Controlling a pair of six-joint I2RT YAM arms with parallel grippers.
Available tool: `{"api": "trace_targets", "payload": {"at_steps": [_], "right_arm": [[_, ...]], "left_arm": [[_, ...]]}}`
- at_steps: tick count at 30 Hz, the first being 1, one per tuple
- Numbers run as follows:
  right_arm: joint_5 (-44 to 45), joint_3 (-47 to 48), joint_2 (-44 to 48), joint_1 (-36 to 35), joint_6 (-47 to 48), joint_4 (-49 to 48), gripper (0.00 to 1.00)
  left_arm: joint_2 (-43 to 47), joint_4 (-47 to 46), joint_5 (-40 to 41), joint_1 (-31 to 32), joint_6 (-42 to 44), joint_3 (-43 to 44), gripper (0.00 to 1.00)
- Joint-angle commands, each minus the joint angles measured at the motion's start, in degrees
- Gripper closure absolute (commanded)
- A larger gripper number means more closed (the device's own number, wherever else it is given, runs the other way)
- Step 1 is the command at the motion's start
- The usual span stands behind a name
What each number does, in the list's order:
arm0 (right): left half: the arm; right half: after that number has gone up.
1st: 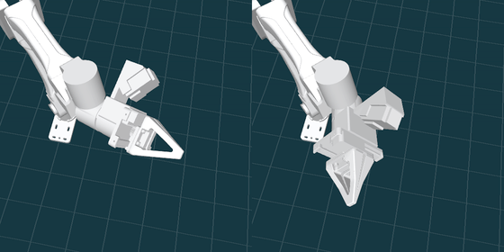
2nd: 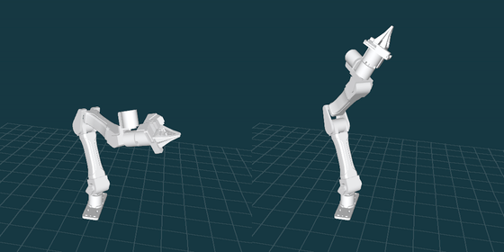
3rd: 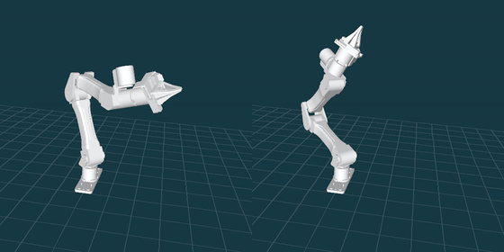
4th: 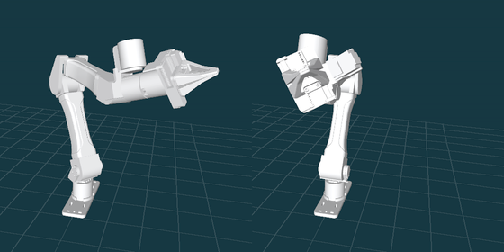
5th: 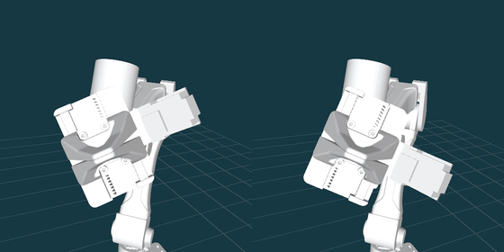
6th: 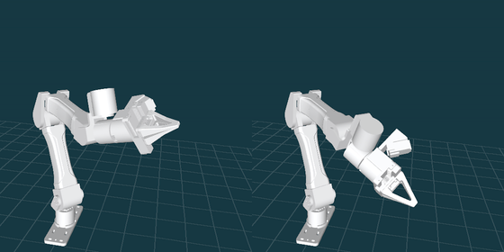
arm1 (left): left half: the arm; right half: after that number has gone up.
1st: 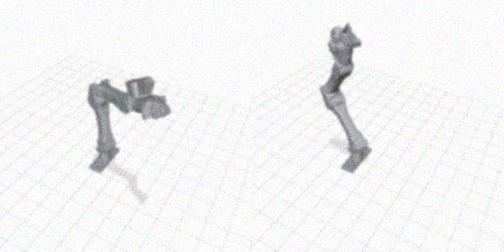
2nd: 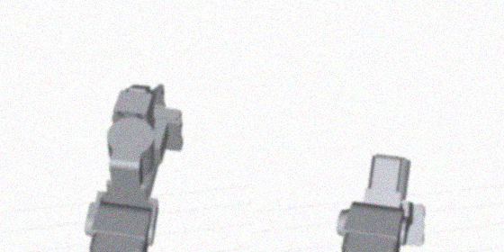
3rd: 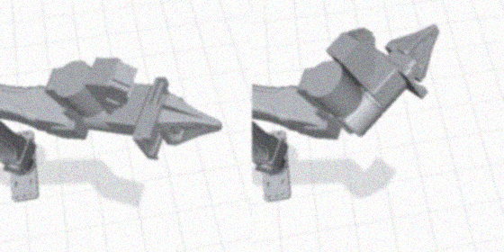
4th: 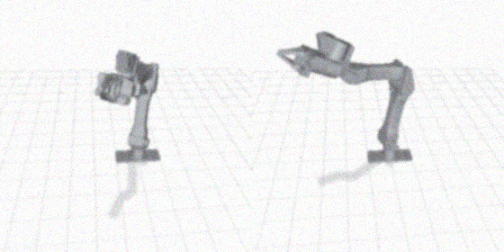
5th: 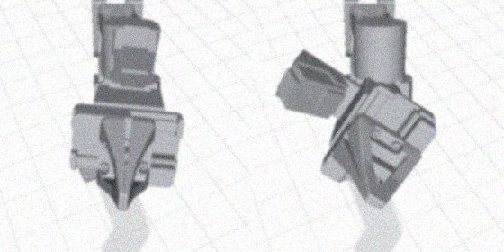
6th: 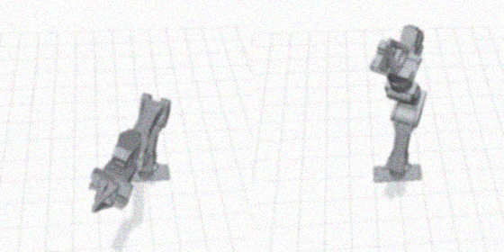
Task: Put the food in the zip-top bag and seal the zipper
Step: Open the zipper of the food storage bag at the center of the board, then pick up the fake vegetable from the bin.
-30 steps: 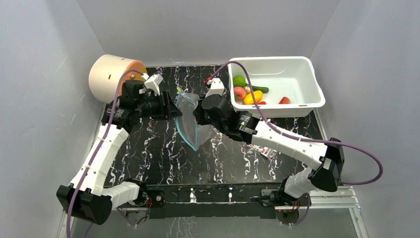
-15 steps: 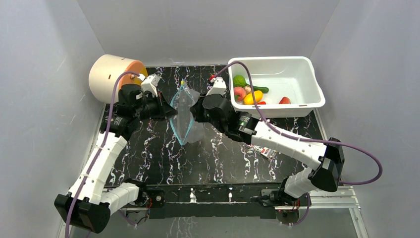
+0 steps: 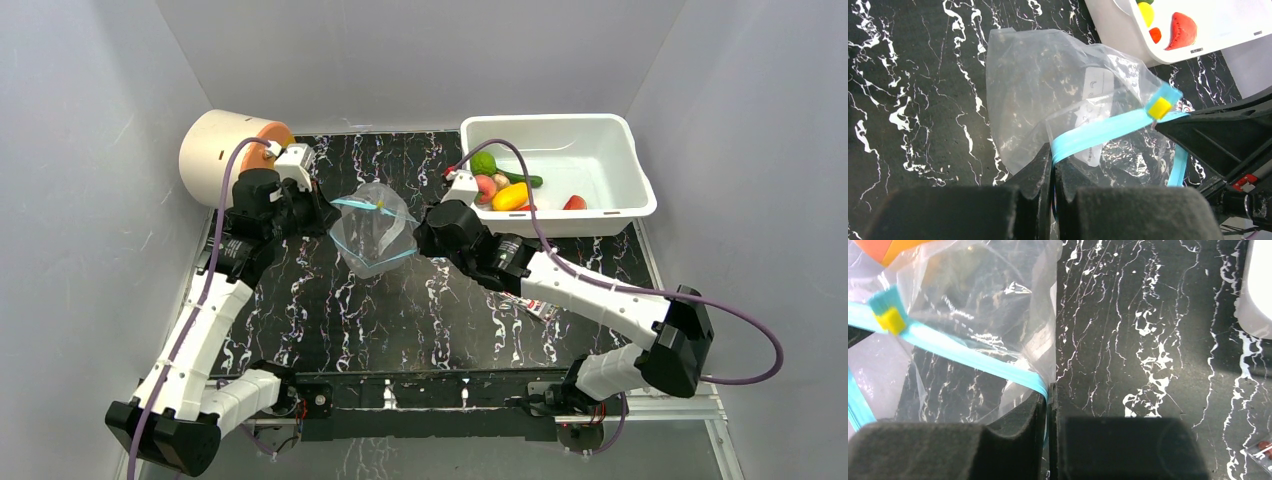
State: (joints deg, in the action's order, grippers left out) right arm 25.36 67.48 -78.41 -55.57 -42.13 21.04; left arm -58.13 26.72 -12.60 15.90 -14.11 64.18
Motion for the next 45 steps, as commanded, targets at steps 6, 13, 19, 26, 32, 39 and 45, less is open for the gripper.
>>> {"api": "trace_targets", "payload": {"at_steps": [6,13,19,26,32,39,45], "right_arm": [[-8.3,4.5,-1.9,0.9,9.8,-8.1,0.67],[-14.7,11.8,-2.8,5.5,19.6,-5.7,0.46],[-18.4,15.9,-3.0,11.0,25.3,-3.9,0.29],[-16.0,18.7,-5.0,19.1,29.6,-2.8,0.27],[-14.8,19.1,-8.4,28.1,31.1,-5.4,0.28],[-17.7,21.7,-15.4,37.8,31.8,-6.4,0.29],[-22.3,22.4,-22.4,43.6,31.3,-9.2,0.3]], "left_arm": [[0.6,-5.1,-3.7,-0.8,4.7,-1.0,1.0],[2.4,-7.7,-0.8,-0.7,5.0,-4.9,1.0],[3.4,-10.2,1.8,-0.7,4.8,-8.3,1.0],[5.3,-11.0,3.2,-0.8,5.4,-7.7,1.0],[8.9,-16.9,8.4,0.3,7.8,-9.2,1.0],[8.6,-19.8,5.1,1.2,5.5,-14.9,1.0],[8.6,-18.4,3.2,1.8,5.5,-20.0,1.0]]}}
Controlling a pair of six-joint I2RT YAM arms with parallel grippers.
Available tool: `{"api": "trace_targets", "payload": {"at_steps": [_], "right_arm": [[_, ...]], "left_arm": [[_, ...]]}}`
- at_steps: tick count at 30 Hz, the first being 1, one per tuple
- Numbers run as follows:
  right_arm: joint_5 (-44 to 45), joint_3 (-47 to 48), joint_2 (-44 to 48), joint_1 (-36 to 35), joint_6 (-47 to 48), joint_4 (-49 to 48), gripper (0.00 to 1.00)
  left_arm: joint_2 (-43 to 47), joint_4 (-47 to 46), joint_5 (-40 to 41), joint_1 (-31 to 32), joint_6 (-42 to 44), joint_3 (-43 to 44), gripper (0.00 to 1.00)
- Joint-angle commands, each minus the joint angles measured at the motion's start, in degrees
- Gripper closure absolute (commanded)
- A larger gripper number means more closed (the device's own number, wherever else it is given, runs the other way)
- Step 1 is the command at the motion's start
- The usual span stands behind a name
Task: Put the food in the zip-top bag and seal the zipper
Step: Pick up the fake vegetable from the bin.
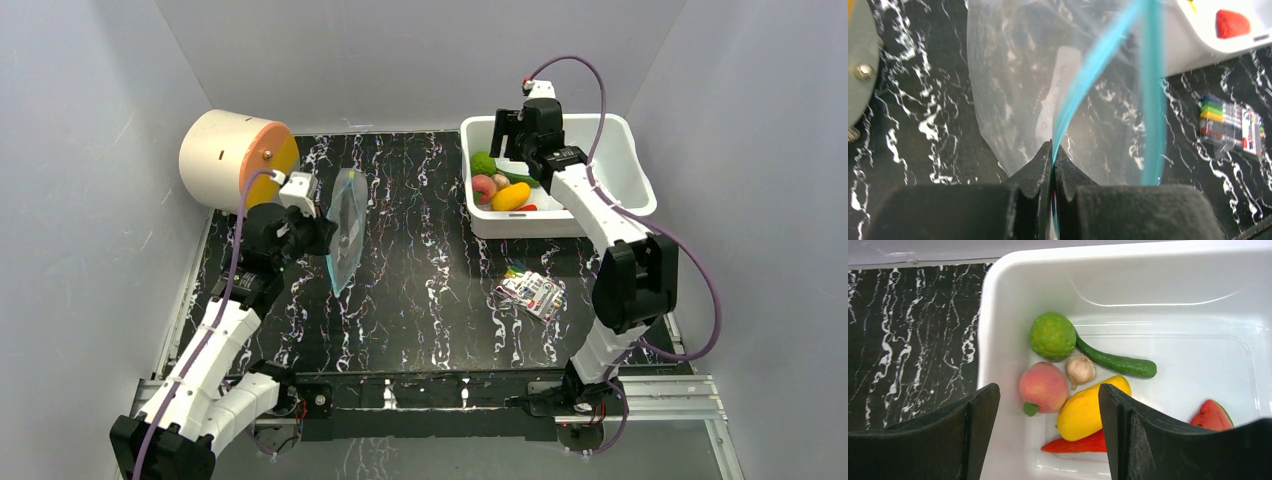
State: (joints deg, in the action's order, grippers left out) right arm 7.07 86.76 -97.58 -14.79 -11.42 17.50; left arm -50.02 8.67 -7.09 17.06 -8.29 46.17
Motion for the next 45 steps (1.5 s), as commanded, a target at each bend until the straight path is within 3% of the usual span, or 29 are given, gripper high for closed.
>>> {"api": "trace_targets", "payload": {"at_steps": [1,4,12,22,29,35,41,45], "right_arm": [[-5.7,3.0,-4.8,3.8,0.1,-6.6,0.3],[-11.0,4.5,-9.2,5.9,-0.7,-7.1,0.33],[-14.7,6.9,-16.9,6.1,-1.5,-12.5,0.31],[-16.3,12.1,-25.6,6.1,-7.9,-16.3,0.28],[-16.2,14.3,-30.6,6.1,-7.4,-16.4,0.25],[-17.8,14.4,-32.2,6.1,-7.2,-16.6,0.31],[-17.2,13.3,-31.1,6.1,-6.4,-16.7,0.52],[-16.4,11.8,-29.3,6.2,-5.7,-16.1,0.57]], "left_arm": [[0.7,0.1,-2.9,0.9,-0.4,-2.3,1.0],[0.5,2.5,-3.9,1.5,-0.5,-1.9,1.0],[-0.2,2.5,-5.5,1.6,-0.2,-2.4,1.0],[0.4,2.2,-4.9,2.3,0.6,-2.9,1.0],[0.1,2.4,-4.3,2.5,1.0,-2.8,1.0],[-0.1,2.7,-4.0,2.5,1.2,-2.6,1.0],[-0.4,2.8,-3.6,2.5,1.2,-2.6,1.0],[-0.3,2.8,-3.2,2.5,1.3,-2.6,1.0]]}}
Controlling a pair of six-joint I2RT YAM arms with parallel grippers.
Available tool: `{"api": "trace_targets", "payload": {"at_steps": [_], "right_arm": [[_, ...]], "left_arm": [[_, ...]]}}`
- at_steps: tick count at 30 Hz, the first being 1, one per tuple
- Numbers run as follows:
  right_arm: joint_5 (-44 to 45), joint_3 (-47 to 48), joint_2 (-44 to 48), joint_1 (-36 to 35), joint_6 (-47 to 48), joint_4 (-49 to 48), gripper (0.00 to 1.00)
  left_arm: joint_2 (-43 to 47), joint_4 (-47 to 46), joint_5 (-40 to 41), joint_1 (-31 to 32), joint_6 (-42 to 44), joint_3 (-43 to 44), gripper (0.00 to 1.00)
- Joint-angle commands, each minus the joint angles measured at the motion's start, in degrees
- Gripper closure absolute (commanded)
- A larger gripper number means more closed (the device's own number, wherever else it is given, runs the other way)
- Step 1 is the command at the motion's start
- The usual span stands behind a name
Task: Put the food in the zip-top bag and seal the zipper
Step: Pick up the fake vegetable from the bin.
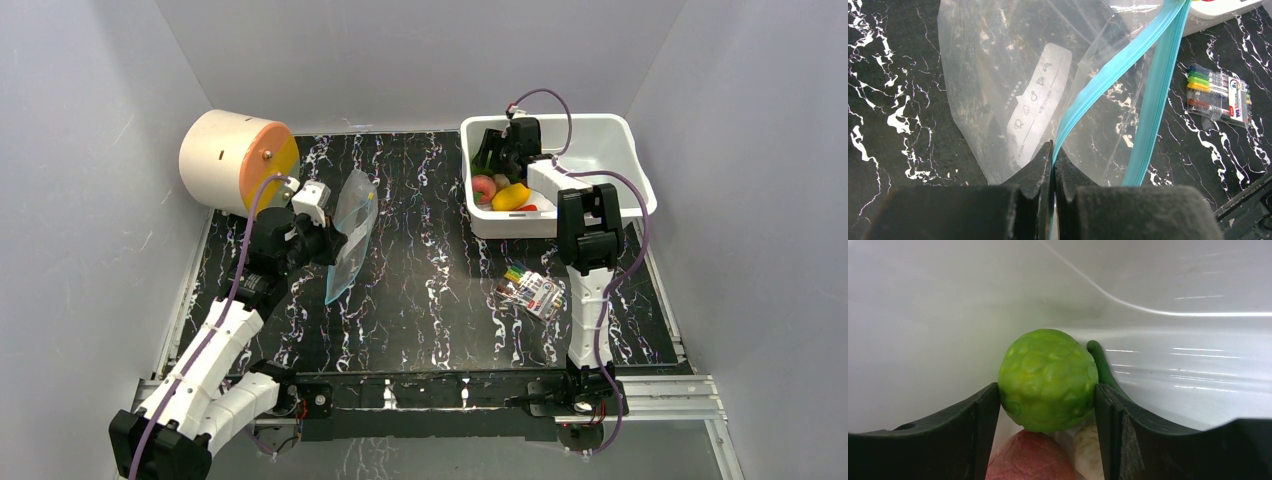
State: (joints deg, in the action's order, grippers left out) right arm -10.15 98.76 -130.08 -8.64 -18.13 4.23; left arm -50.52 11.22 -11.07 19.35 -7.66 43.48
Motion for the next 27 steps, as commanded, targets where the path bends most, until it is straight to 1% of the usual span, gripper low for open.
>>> {"api": "trace_targets", "payload": {"at_steps": [1,8,13,17,23,27], "right_arm": [[1.2,-0.6,3.7,0.1,0.9,-2.5,0.58],[2.9,-4.2,9.2,0.0,0.2,-2.0,0.59],[3.8,-6.8,14.2,0.1,0.0,1.2,0.59],[4.1,-12.1,19.9,-0.1,-2.0,1.6,0.59],[3.7,-18.9,29.1,-0.2,-2.2,3.7,0.6],[3.8,-21.0,35.1,-1.6,-1.8,7.6,0.6]], "left_arm": [[0.2,0.2,0.9,0.3,0.6,0.1,1.0],[-0.4,0.5,0.4,0.2,0.4,0.5,1.0],[0.5,0.2,1.2,0.3,0.1,0.1,1.0],[0.7,0.2,1.3,0.2,0.0,0.1,1.0],[0.1,0.4,-0.1,0.2,-0.3,0.2,1.0],[-0.7,0.8,0.4,0.2,-0.3,0.5,1.0]]}}
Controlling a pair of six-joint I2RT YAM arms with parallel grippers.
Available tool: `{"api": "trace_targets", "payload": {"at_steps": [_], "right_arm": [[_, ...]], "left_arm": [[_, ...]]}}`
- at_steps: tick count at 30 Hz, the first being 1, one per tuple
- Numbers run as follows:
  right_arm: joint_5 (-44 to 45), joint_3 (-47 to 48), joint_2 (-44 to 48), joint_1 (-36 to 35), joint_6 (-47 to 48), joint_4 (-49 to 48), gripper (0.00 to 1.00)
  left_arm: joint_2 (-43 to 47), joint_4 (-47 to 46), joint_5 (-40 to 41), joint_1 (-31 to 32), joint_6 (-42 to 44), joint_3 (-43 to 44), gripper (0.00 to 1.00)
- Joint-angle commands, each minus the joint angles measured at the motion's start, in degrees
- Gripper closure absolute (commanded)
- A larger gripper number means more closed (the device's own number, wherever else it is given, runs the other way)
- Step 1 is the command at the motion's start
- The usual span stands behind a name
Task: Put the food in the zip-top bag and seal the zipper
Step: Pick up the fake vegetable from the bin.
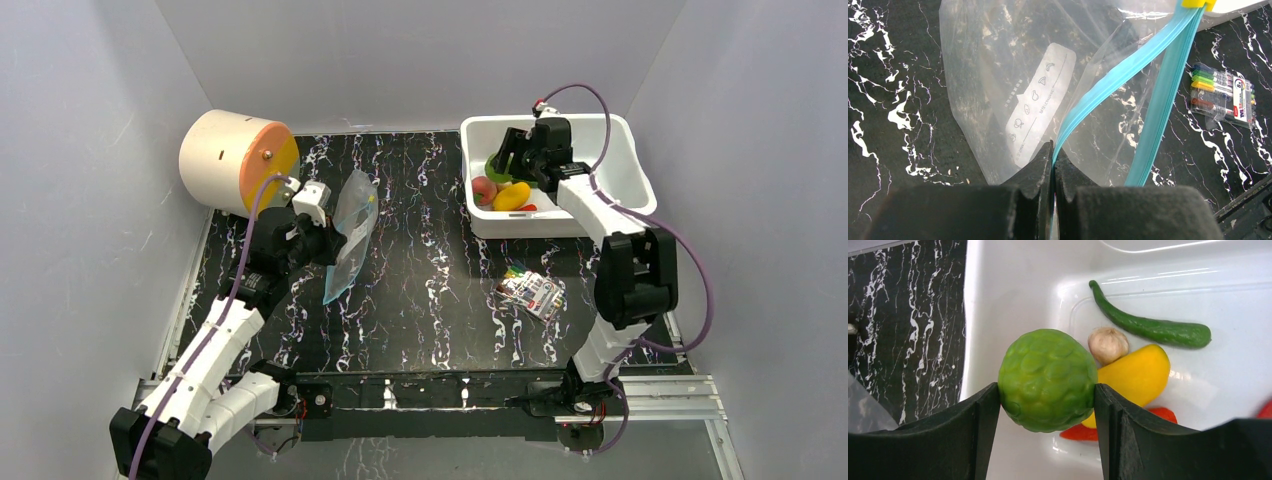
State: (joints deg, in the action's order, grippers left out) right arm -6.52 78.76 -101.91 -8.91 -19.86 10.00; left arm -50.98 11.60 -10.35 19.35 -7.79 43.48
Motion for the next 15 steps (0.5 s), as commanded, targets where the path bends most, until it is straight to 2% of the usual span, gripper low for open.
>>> {"api": "trace_targets", "payload": {"at_steps": [1,10,15], "right_arm": [[0.2,-1.5,8.5,-1.9,0.1,2.9,0.6],[0.0,-5.9,22.0,-9.6,0.3,5.2,0.62],[-2.5,-7.4,27.2,-16.8,-2.3,3.8,0.62]], "left_arm": [[-0.3,0.6,0.0,0.2,-0.1,0.4,1.0],[-0.9,0.9,0.3,0.2,-2.6,1.3,1.0],[-2.8,0.4,-1.2,0.2,-5.1,2.8,1.0]]}}
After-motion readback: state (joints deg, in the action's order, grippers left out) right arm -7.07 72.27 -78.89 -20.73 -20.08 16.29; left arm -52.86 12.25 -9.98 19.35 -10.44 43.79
